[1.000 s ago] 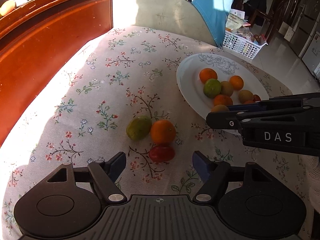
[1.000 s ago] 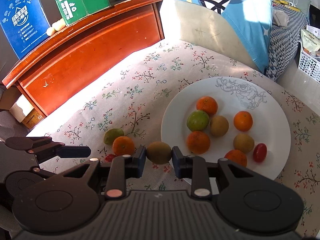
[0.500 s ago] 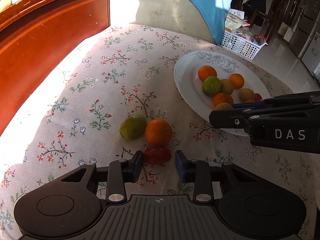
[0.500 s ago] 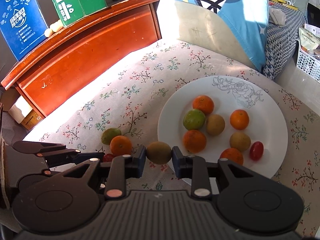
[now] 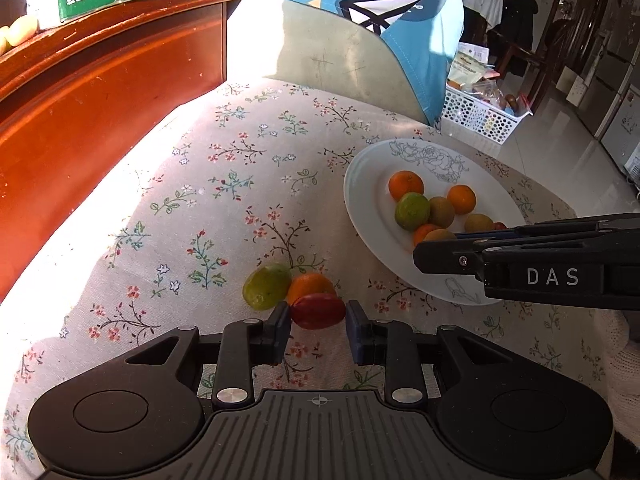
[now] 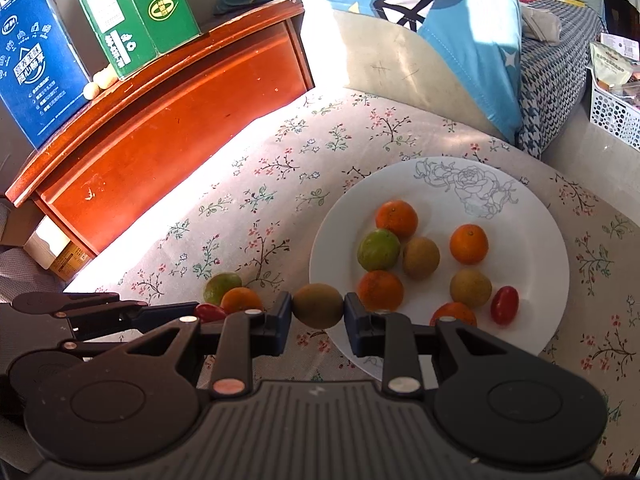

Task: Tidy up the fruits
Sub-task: 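Carry the kiwi and tomato onto the plate and open both grippers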

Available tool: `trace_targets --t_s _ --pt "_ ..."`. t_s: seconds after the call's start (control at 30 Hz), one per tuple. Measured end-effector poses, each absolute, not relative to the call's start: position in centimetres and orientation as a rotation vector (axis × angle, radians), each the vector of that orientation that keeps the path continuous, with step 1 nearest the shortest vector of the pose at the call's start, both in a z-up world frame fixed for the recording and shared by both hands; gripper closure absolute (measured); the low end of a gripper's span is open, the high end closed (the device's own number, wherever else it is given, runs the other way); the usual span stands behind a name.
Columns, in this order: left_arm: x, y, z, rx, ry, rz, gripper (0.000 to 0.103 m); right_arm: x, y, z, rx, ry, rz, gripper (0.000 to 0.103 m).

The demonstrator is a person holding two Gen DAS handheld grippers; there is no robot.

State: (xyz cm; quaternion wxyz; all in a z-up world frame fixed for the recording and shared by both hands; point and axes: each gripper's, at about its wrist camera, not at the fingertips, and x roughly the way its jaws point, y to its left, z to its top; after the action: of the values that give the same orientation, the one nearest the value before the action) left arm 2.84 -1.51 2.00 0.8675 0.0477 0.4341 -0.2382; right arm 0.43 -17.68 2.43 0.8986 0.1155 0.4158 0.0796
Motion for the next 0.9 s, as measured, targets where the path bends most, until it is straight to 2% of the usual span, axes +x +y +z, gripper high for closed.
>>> trace_targets --t_s 0.47,0.9 --pt "5.3 -5.4 5.5 0.057 0.808 -0.562 0.076 0.4 -24.2 6.2 0.354 0.735 0.055 0.074" --pt "8.0 -10.3 4.6 0.051 0.796 -0.606 0.076 2.0 -28.8 3.8 0.446 0.829 -0.066 0.074"
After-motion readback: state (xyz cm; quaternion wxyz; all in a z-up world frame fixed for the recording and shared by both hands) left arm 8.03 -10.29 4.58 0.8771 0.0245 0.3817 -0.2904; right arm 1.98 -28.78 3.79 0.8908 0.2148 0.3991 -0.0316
